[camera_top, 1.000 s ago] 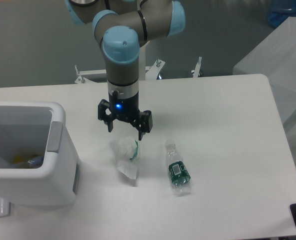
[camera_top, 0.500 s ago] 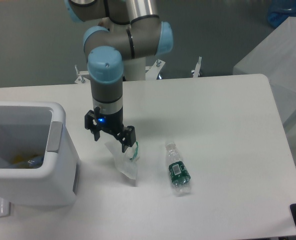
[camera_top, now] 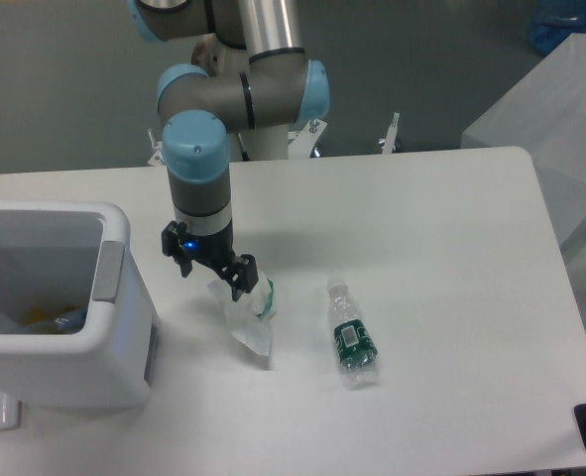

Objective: Place the trash in the trash can
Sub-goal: 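Close the gripper on the plastic bag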

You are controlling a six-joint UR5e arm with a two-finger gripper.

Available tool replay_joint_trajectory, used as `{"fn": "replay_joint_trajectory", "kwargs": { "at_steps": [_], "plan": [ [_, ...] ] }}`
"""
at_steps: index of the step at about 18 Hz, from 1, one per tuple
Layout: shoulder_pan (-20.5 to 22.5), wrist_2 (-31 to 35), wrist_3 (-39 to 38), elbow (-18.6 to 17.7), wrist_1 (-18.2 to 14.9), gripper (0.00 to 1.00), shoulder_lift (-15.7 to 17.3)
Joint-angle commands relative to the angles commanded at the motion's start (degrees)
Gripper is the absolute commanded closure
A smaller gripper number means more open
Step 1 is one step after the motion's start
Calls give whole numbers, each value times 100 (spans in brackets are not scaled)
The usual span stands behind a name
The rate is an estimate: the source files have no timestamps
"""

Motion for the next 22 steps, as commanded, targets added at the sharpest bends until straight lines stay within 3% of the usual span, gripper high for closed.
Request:
{"fn": "replay_joint_trajectory", "kwargs": {
  "at_steps": [9, 15, 18, 19, 22],
  "plan": [
    [-9, 9, 17, 53, 9, 1, -132],
    [43, 115, 26, 35, -9, 72, -89],
    [52, 334, 35, 35, -9, 82, -80],
    [52, 378, 35, 35, -17, 91, -80],
    [96, 370, 0, 79, -17, 98, -71]
  ]
}}
